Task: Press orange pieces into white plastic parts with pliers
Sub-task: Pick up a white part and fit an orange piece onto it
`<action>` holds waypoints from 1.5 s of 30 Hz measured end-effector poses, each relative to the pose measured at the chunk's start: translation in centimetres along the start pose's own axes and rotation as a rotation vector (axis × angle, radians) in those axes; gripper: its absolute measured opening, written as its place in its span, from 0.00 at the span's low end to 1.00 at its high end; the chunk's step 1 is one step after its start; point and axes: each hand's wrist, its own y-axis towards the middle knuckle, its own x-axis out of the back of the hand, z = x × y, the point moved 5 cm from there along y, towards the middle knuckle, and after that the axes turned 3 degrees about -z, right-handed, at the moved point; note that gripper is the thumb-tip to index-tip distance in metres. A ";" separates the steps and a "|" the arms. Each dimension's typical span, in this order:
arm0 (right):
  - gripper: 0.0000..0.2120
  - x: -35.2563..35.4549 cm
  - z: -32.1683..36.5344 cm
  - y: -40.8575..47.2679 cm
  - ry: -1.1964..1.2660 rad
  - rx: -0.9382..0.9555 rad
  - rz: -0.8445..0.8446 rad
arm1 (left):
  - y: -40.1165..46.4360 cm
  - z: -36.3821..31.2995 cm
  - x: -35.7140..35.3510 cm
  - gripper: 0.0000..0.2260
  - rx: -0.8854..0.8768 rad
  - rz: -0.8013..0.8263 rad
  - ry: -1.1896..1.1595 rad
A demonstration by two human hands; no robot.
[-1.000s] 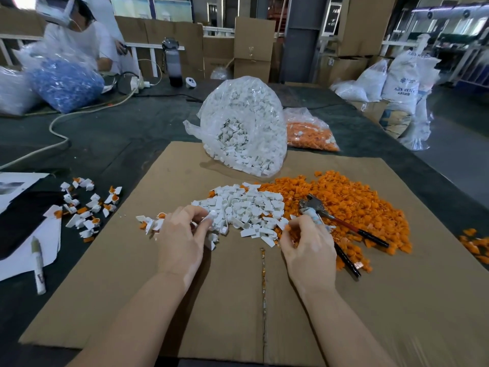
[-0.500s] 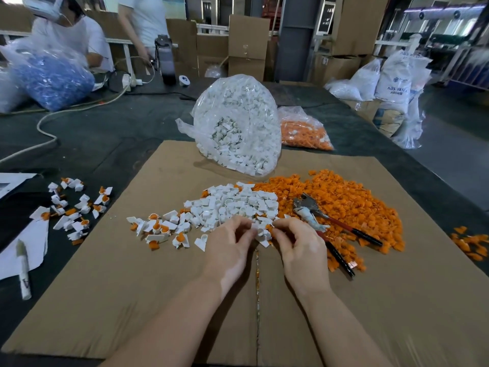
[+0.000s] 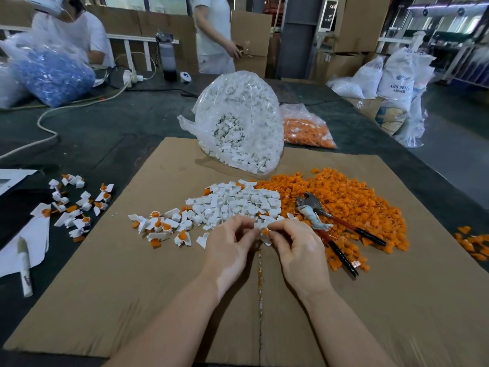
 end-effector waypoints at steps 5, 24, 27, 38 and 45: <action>0.03 0.0 -0.1 0.0 -0.019 -0.014 0.003 | -0.3 -0.4 0.0 0.04 -0.047 0.010 0.043; 0.04 0.0 0.2 -0.2 0.014 0.035 -0.031 | -0.1 0.0 -0.4 0.02 0.005 0.057 0.040; 0.04 0.1 0.0 -0.1 0.060 -0.001 -0.046 | -0.1 0.0 -0.3 0.04 0.038 0.037 -0.036; 0.12 -0.2 0.3 0.0 -0.015 0.086 0.026 | -0.2 -0.5 0.1 0.08 -0.032 0.055 0.003; 0.10 -0.3 0.3 0.0 -0.016 0.088 0.045 | -0.1 -0.4 0.0 0.08 -0.033 0.052 -0.007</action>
